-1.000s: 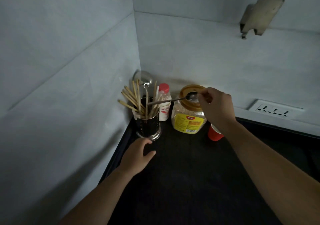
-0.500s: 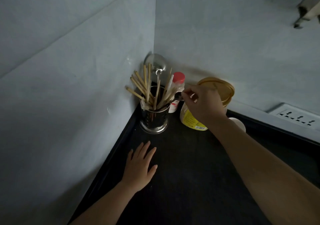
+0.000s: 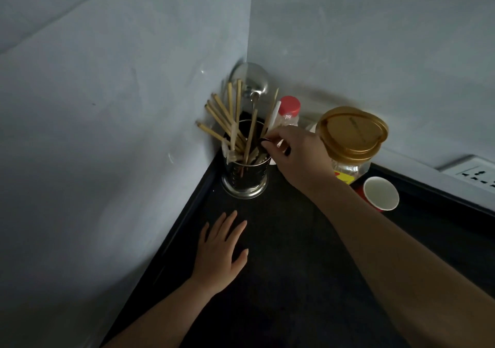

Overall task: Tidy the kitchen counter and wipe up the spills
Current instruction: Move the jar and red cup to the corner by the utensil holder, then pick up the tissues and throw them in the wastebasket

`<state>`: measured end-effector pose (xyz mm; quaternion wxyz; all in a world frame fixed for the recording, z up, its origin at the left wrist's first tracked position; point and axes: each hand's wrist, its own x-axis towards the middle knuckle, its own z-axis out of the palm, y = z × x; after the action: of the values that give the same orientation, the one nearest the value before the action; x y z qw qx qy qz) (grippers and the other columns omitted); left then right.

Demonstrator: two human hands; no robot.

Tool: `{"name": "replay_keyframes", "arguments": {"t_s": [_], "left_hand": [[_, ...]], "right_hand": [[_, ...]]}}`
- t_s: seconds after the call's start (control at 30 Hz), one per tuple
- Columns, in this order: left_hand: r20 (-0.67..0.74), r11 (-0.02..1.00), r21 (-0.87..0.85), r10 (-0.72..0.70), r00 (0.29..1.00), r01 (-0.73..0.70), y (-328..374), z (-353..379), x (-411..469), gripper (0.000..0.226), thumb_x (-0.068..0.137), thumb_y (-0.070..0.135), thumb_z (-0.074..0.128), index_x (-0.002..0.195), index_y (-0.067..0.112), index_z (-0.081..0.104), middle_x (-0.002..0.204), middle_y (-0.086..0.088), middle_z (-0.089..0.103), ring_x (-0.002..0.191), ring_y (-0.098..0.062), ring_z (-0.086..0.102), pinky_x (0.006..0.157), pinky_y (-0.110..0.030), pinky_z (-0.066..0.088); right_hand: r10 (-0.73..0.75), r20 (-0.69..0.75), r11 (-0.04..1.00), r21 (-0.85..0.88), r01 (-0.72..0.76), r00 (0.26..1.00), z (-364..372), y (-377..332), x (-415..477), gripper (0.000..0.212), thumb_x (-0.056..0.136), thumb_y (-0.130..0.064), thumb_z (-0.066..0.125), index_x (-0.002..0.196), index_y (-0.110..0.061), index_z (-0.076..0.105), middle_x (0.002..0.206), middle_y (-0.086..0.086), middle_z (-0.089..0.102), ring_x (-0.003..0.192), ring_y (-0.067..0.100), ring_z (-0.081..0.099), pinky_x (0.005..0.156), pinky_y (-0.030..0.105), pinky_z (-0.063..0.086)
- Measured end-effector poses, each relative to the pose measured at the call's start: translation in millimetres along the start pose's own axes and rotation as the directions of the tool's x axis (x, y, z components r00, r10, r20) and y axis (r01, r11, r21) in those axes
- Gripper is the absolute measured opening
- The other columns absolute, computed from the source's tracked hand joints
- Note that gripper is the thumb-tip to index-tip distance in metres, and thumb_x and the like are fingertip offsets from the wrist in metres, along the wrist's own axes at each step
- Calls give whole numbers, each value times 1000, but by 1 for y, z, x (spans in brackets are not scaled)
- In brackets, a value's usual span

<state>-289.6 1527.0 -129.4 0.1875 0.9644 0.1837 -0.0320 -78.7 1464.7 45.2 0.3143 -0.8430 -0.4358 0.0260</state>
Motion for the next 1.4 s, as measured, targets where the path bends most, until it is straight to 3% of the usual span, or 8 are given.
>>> {"name": "replay_keyframes", "arguments": {"t_s": [0.1,0.3,0.43,0.57,0.77,1.03,1.27,1.4], "left_hand": [[2,1000,-1,2,1000,-2,0,0,-1,58,85,51,37,141,33,31,155,2,22,142,-17,12,111,-46,16],[18,998,48,29,999,-30,-1,-1,0,58,88,51,30,142,30,27,155,-2,22,141,-20,12,109,-48,16],[44,995,88,40,998,-44,0,-5,1,61,87,52,26,142,27,29,155,-5,24,142,-24,16,109,-50,19],[101,992,112,52,994,-63,7,-10,0,58,92,45,38,144,21,28,156,-9,19,143,-28,17,111,-52,22],[140,995,77,54,989,-65,19,-13,-25,60,90,48,45,141,20,34,154,-10,23,142,-27,21,111,-51,27],[188,974,-97,219,957,-204,74,-23,-89,54,90,46,46,135,18,43,140,-3,46,129,-16,42,105,-40,39],[377,890,-344,423,824,-300,179,-14,-158,46,89,48,45,133,33,42,131,17,48,116,7,40,93,-19,34],[432,798,-466,583,688,-383,264,-1,-206,33,90,44,47,123,39,48,121,23,52,113,12,43,84,-11,34]], "right_hand": [[36,-25,998,45,-35,999,0,1,-9,27,87,-28,60,112,-18,61,101,-2,66,82,3,54,71,22,49],[247,50,969,2,-248,968,4,12,-74,42,90,-35,55,129,-20,47,119,-2,57,101,2,49,78,9,36],[509,227,860,-165,-482,830,22,28,-142,48,92,-45,44,135,-23,39,140,-1,42,129,15,38,105,34,36],[695,288,719,-269,-641,658,41,29,-209,55,93,-49,36,141,-23,29,152,0,23,141,19,19,112,44,27],[724,298,688,-361,-629,621,48,18,-276,63,94,-45,38,147,-22,12,158,-1,-1,145,21,-1,116,42,15],[791,191,607,-128,-785,581,11,0,-352,59,93,-44,43,144,-24,21,154,-3,19,141,16,21,112,37,28],[902,1,427,151,-892,432,-43,-41,-494,53,94,-48,36,141,-24,30,146,-5,38,130,13,38,105,29,36],[937,-155,344,236,-909,314,-71,-69,-594,49,95,-46,33,136,-22,39,141,-5,45,128,13,41,103,25,32]]}}
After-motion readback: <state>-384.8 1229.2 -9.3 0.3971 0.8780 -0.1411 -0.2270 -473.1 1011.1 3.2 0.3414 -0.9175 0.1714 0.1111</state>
